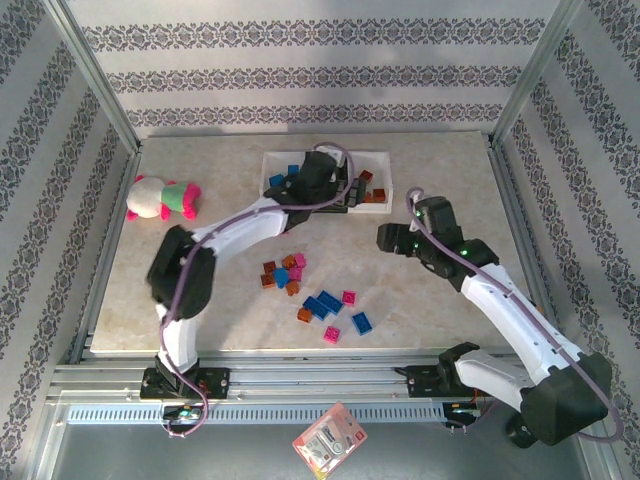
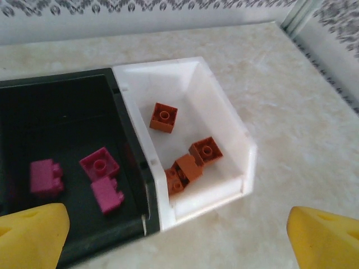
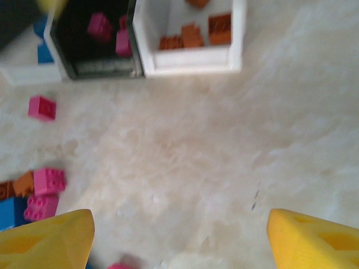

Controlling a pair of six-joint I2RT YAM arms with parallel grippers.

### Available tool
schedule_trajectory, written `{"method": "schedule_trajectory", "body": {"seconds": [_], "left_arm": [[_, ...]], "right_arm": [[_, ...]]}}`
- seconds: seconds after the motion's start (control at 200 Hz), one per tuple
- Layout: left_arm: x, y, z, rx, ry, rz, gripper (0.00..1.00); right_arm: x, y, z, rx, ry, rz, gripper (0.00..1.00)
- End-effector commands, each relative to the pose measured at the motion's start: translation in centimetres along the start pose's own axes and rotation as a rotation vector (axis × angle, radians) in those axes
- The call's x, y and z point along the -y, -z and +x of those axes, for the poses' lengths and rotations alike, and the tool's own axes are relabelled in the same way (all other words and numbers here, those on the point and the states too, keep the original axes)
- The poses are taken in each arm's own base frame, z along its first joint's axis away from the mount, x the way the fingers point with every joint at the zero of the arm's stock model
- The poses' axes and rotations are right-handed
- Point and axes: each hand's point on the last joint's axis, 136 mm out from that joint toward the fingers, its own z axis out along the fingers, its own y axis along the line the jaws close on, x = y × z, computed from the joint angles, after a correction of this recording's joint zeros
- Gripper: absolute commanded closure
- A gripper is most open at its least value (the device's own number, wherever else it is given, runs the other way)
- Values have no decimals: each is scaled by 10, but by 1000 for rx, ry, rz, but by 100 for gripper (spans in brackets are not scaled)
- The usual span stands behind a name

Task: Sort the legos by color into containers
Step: Place the lego in the container, then pick up the lego from the bottom-center of the table.

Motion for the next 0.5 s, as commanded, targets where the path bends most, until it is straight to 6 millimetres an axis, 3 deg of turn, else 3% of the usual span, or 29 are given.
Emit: {"method": "schedule_trajectory", "body": {"seconds": [0.0, 0.285, 0.495], "left_arm": [[3, 41, -14, 134, -34, 79, 1], [6, 124, 60, 50, -220, 269, 1], [11, 171, 106, 36, -329, 402, 1]], "right_arm": [[-5, -7, 34, -97, -91, 20, 19], [-34, -39, 100, -332, -231, 57, 23], [-51, -63, 128, -481, -242, 124, 24]]}}
